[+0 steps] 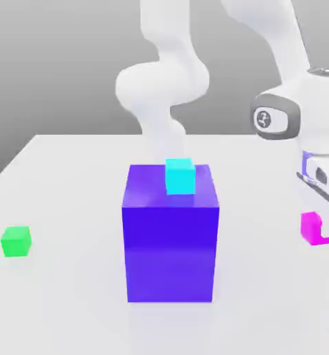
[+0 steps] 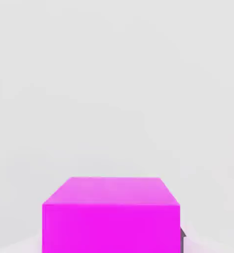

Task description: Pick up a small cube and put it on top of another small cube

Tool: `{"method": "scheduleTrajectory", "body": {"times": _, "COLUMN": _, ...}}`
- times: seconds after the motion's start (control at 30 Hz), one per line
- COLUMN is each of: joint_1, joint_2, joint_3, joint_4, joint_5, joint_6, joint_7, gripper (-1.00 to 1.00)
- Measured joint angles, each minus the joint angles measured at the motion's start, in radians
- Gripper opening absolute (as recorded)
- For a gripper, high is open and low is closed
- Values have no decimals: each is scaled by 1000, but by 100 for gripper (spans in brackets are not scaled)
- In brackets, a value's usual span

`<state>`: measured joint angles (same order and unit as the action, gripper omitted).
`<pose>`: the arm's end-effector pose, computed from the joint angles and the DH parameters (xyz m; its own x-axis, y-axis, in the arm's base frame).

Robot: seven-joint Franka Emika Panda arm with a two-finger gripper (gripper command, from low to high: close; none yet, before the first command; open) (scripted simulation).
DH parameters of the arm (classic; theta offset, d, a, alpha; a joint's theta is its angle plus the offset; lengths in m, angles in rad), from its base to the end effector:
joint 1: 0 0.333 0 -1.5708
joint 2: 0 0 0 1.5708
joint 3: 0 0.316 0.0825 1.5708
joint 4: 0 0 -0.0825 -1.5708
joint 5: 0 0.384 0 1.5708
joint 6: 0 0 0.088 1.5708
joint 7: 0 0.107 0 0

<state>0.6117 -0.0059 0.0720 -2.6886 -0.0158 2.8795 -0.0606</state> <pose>0.3343 0.2735 0.2540 0.7102 0.6765 0.1946 0.6868 -0.7266 0.0192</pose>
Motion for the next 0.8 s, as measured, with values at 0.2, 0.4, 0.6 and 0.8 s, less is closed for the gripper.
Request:
{"method": "scheduleTrajectory", "body": {"times": 0.2, "joint_1": -122, "joint_2": -29, "joint_3": -82, "joint_4": 43, "joint_5": -26, "joint_6": 2, "joint_7": 132, "gripper": -100}}
{"method": "scheduleTrajectory", "body": {"times": 0.4, "joint_1": -416, "joint_2": -42, "joint_3": -189, "joint_4": 38, "joint_5": -36, "joint_6": -48, "joint_7": 335, "gripper": -100}}
{"method": "scheduleTrajectory", "body": {"times": 0.6, "joint_1": -710, "joint_2": -50, "joint_3": -321, "joint_4": 22, "joint_5": -42, "joint_6": -110, "joint_7": 556, "gripper": -100}}
{"method": "scheduleTrajectory", "body": {"times": 0.8, "joint_1": -1001, "joint_2": -55, "joint_3": -454, "joint_4": 6, "joint_5": -44, "joint_6": -172, "joint_7": 775, "gripper": -100}}
